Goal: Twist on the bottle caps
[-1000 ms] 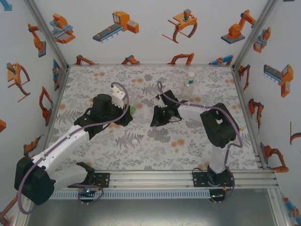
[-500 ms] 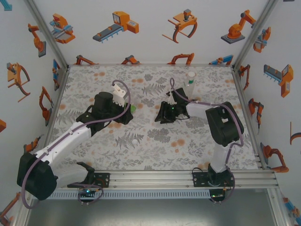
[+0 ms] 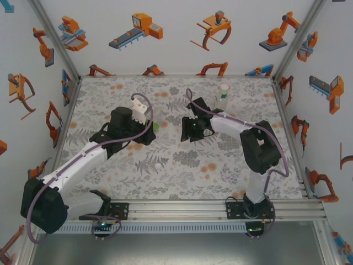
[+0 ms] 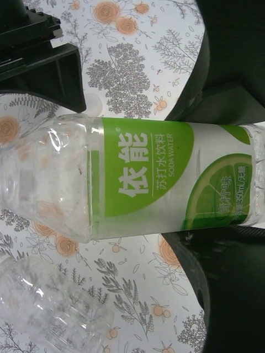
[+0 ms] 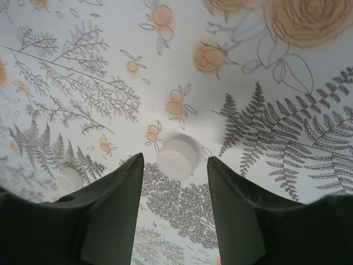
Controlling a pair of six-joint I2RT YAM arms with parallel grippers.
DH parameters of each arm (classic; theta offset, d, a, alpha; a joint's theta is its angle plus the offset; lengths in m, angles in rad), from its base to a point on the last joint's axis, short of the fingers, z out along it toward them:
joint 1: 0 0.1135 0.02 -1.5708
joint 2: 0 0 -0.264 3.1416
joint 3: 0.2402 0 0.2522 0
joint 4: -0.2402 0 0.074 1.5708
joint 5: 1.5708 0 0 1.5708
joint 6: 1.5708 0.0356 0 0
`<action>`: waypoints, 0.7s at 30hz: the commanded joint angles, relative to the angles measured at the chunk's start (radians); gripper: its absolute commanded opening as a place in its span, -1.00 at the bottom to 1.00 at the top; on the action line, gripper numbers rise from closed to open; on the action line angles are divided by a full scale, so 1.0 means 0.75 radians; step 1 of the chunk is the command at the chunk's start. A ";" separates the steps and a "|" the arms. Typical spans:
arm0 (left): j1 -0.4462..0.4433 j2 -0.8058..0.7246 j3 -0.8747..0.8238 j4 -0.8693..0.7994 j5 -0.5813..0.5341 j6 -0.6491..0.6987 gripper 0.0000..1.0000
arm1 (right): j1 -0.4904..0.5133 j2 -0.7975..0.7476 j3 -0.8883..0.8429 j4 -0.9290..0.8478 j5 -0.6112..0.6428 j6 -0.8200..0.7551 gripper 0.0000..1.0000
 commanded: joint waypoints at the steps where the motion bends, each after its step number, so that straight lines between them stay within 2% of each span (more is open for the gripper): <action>1: 0.015 0.014 0.054 0.029 0.037 0.025 -1.00 | 0.071 0.000 0.081 -0.147 0.238 -0.105 -0.01; 7: 0.029 0.010 0.038 0.042 0.047 0.032 -1.00 | 0.143 0.058 0.119 -0.188 0.310 -0.154 -0.01; 21: 0.054 -0.002 -0.005 0.079 0.054 -0.008 -1.00 | 0.193 0.115 0.111 -0.193 0.317 -0.200 -0.08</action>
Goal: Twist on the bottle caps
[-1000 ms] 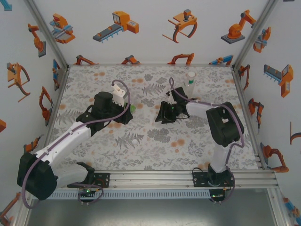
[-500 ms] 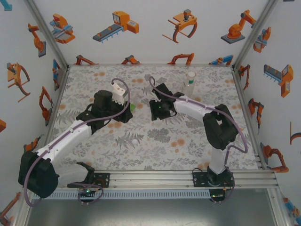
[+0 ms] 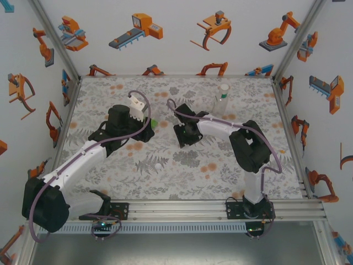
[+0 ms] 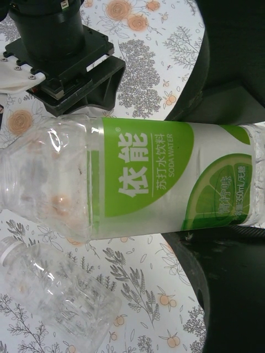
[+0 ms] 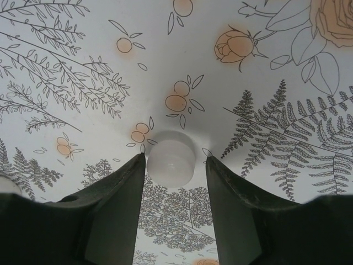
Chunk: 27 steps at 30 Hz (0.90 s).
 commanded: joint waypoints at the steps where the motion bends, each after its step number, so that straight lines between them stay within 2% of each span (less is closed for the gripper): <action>1: 0.005 -0.018 -0.016 0.039 0.032 -0.019 -1.00 | 0.022 0.006 0.006 -0.039 0.034 -0.027 -0.09; 27: 0.007 -0.010 -0.008 0.034 0.050 -0.016 -1.00 | 0.047 0.021 -0.006 -0.029 0.083 -0.077 -0.15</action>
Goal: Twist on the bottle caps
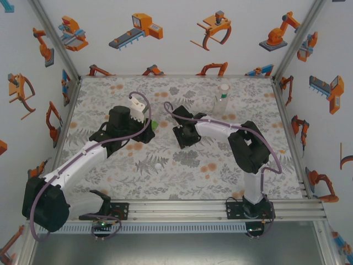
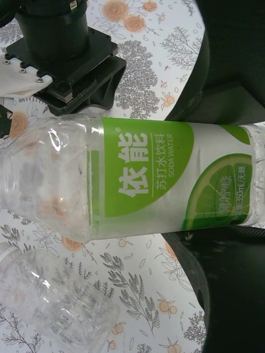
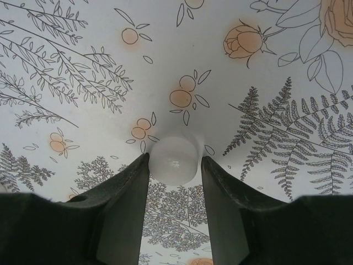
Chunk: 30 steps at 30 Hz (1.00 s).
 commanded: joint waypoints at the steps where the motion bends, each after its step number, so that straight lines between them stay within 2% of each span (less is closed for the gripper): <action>1: 0.007 -0.019 0.015 0.014 0.027 -0.011 -1.00 | 0.009 0.019 -0.008 -0.016 0.025 -0.039 -0.15; 30: 0.011 0.002 0.017 0.037 0.033 -0.008 -1.00 | 0.009 0.050 0.011 -0.026 -0.034 -0.234 -0.15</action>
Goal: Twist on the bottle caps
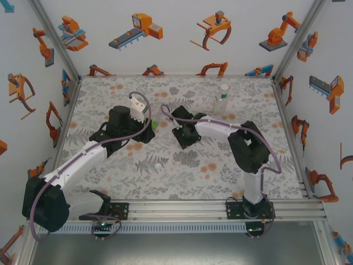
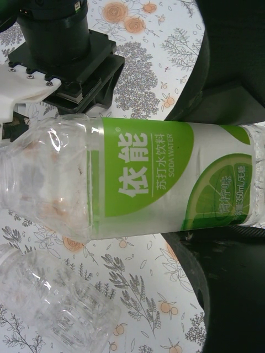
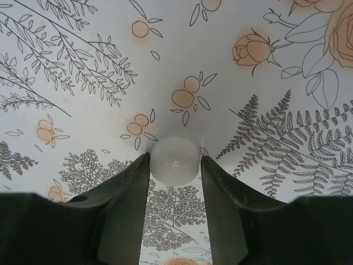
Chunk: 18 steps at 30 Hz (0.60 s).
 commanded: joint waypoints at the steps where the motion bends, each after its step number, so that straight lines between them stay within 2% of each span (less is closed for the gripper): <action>1: 0.012 0.001 0.018 0.033 0.024 -0.006 -1.00 | 0.009 0.046 0.010 -0.025 -0.019 -0.054 -0.16; 18: 0.014 -0.014 0.018 0.035 0.032 -0.007 -1.00 | 0.009 0.064 0.026 -0.058 -0.052 -0.185 -0.16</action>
